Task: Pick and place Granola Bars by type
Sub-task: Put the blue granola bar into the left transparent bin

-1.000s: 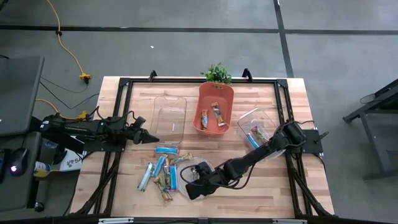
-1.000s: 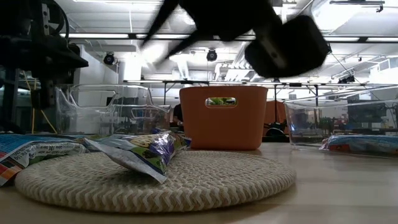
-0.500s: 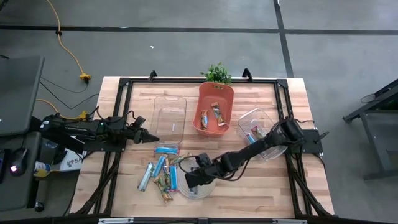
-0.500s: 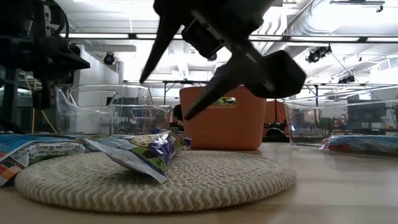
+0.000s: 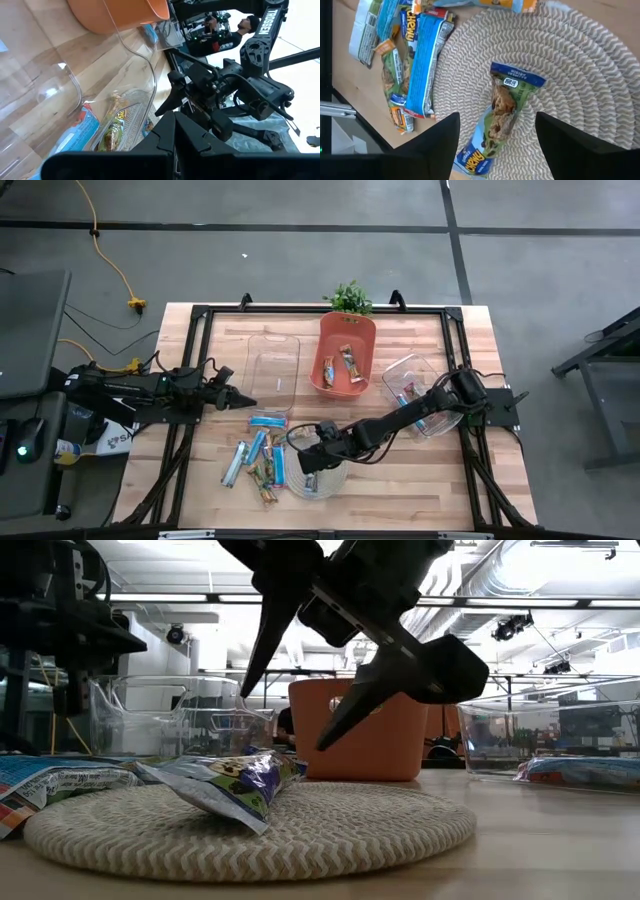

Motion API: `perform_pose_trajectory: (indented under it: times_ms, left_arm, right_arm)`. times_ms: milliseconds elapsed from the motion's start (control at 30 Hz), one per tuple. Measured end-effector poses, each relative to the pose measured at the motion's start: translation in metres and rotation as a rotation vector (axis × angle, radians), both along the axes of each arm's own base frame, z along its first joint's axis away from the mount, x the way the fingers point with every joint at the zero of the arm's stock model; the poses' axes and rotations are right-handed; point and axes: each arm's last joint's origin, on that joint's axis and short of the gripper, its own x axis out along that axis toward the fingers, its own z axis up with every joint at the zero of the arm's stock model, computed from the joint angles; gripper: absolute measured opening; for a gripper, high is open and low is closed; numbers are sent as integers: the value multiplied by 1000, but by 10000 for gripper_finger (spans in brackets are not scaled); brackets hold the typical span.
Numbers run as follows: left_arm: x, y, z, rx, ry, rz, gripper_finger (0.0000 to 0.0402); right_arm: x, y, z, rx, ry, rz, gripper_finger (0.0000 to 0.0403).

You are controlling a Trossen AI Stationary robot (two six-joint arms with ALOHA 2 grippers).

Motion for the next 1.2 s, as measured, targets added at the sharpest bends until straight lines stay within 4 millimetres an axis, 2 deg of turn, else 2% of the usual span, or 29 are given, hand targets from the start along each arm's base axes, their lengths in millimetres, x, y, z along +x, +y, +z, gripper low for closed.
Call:
perform_pose_trajectory:
  times_ms: [233, 800, 1200]
  left_arm:
    - [0, 0, 0, 1, 1, 8, 1]
    - [0, 0, 0, 2, 3, 10, 1]
    - [0, 0, 0, 11, 2, 8, 1]
  right_arm:
    - [0, 0, -6, 8, 24, 13, 239]
    - [5, -4, -5, -3, -7, 0, 239]
    - [22, 4, -36, 86, -66, -10, 239]
